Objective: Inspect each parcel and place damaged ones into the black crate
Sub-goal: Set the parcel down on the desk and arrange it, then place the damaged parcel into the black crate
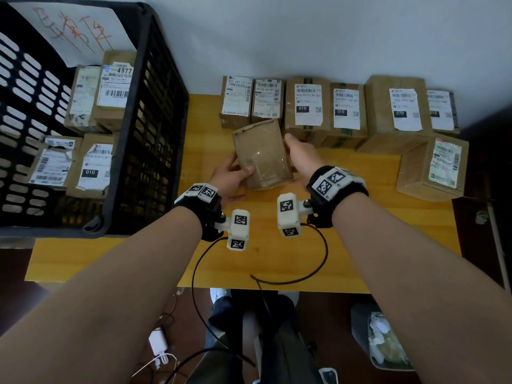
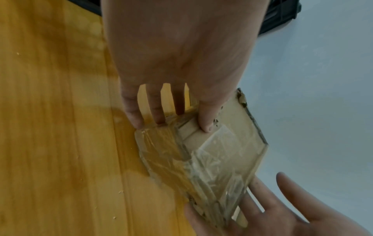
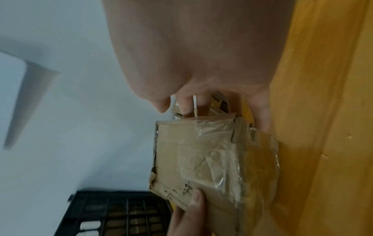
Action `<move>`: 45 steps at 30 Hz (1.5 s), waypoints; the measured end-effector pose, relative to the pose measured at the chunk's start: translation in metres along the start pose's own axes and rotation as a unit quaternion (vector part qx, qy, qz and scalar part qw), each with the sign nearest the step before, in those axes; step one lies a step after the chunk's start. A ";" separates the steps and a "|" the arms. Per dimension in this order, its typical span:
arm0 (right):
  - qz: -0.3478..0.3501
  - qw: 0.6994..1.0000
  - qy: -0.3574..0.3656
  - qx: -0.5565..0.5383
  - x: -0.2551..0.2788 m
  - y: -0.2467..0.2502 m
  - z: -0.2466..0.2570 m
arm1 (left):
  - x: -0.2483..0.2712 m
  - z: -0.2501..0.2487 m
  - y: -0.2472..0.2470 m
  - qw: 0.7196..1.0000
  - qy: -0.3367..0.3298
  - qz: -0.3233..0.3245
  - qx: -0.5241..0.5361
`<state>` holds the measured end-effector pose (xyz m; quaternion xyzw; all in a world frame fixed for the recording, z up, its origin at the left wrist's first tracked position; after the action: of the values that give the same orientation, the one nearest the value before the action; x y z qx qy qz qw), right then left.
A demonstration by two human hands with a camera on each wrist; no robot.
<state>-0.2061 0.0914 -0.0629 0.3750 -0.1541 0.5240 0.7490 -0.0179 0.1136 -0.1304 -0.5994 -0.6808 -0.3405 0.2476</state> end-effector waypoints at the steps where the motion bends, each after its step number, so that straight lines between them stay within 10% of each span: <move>1: 0.006 1.000 0.006 -0.002 0.006 0.002 0.003 | 0.009 -0.003 0.000 1.000 0.004 0.005 0.004; 6: -0.030 0.988 0.149 0.028 0.039 0.036 0.048 | 0.055 -0.040 0.014 0.992 0.041 0.008 0.115; 14: -0.094 0.921 0.377 0.004 0.129 0.102 0.154 | 0.150 -0.154 0.025 0.991 -0.077 0.042 0.102; 22: -0.029 0.858 0.513 0.005 0.203 0.075 0.211 | 0.198 -0.195 0.102 0.964 -0.216 -0.093 0.127; 28: 0.078 0.898 0.396 -0.175 0.228 0.018 0.220 | 0.211 -0.170 0.214 0.952 -0.220 -0.122 0.176; 36: 0.224 0.934 0.262 -0.097 0.262 -0.131 0.216 | 0.203 -0.159 0.354 0.945 -0.234 -0.143 0.179; 45: 0.200 0.964 0.169 -0.039 0.261 -0.266 0.191 | 0.129 -0.116 0.447 0.977 -0.130 -0.103 0.133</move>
<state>0.1701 0.0826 0.1220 0.2130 -0.1174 0.7123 0.6584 0.3937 0.1312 0.1146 -0.5269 -0.8045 -0.1899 0.1976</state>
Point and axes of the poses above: each hand's wrist, its own x-axis away from the middle knuckle, its own y-axis out of the back of the hand, z = x × y, the point moved 7 cm from there along -x, towards the middle knuckle, and after that the axes turned 14 degrees about -z, right-handed, at the moved point
